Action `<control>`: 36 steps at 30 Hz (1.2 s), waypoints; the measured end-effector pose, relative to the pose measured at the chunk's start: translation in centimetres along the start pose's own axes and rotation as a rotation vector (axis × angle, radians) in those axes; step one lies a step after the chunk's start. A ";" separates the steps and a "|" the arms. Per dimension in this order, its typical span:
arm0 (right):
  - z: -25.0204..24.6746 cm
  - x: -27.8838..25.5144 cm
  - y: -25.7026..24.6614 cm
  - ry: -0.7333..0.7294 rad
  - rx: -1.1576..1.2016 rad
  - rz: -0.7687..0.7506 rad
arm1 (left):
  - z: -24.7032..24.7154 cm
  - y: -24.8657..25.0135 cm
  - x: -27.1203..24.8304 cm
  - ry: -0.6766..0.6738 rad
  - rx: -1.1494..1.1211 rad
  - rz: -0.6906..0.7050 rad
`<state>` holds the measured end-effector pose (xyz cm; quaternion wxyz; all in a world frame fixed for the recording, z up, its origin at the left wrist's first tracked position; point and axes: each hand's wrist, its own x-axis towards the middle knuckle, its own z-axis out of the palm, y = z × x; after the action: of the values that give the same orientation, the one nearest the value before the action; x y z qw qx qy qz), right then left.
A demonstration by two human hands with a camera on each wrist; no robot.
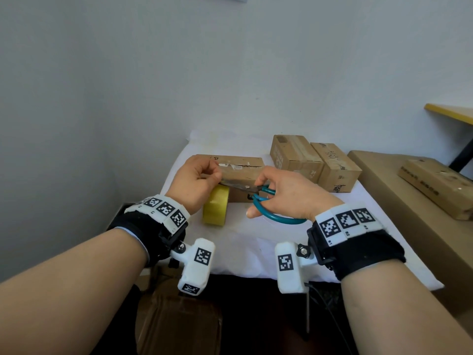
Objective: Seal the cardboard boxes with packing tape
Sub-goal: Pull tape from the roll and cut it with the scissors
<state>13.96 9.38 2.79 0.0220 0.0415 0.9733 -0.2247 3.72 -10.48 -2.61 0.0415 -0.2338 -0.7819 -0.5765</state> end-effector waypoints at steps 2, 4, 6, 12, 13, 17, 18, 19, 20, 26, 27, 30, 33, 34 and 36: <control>0.1 0.0 -0.1 0.004 -0.014 -0.005 | 0.1 0.1 0.0 0.019 0.024 0.001; 0.3 0.1 -0.2 0.003 -0.014 -0.007 | 0.1 0.2 0.0 0.029 0.025 -0.006; 0.4 0.1 -0.2 0.002 -0.010 -0.006 | 0.1 0.2 0.1 0.026 0.009 -0.007; 0.7 0.3 -0.3 0.008 0.001 -0.017 | 0.2 0.0 0.2 0.018 -0.050 -0.032; 0.7 0.4 -0.3 0.010 -0.002 -0.022 | 0.2 0.1 0.2 0.030 -0.049 -0.035; 0.8 0.5 -0.6 0.005 -0.015 -0.033 | 0.5 0.0 0.4 0.149 0.010 -0.025; 0.9 0.5 -0.8 -0.001 -0.020 -0.034 | 0.7 -0.1 0.4 0.191 0.029 -0.022; 0.9 0.4 -0.9 -0.008 -0.027 -0.035 | 0.9 -0.2 0.4 0.225 0.043 -0.021; 0.9 0.5 -1.1 -0.017 -0.034 -0.035 | 1.0 -0.4 0.4 0.250 0.051 -0.020; 1.0 0.3 -1.4 -0.040 -0.034 -0.043 | 1.6 -1.1 0.6 0.273 0.049 -0.014; 0.9 0.3 -1.4 -0.038 -0.027 -0.040 | 1.6 -1.2 0.5 0.272 0.047 -0.009; 0.9 0.3 -1.4 -0.029 -0.020 -0.036 | 1.6 -1.5 0.5 0.263 0.040 0.010; 0.8 0.4 -1.5 -0.005 -0.026 -0.042 | 1.6 -1.6 0.5 0.261 0.016 0.005; 0.8 0.4 -1.5 0.002 -0.031 -0.042 | 1.6 -1.6 0.5 0.260 0.016 -0.002; 0.7 0.3 -1.6 0.007 -0.042 -0.038 | 1.7 -1.6 0.4 0.254 0.020 -0.010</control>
<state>13.50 7.64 2.84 0.0153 0.0232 0.9784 -0.2047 3.00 -9.16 -4.46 0.1398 -0.1547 -0.7771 -0.5939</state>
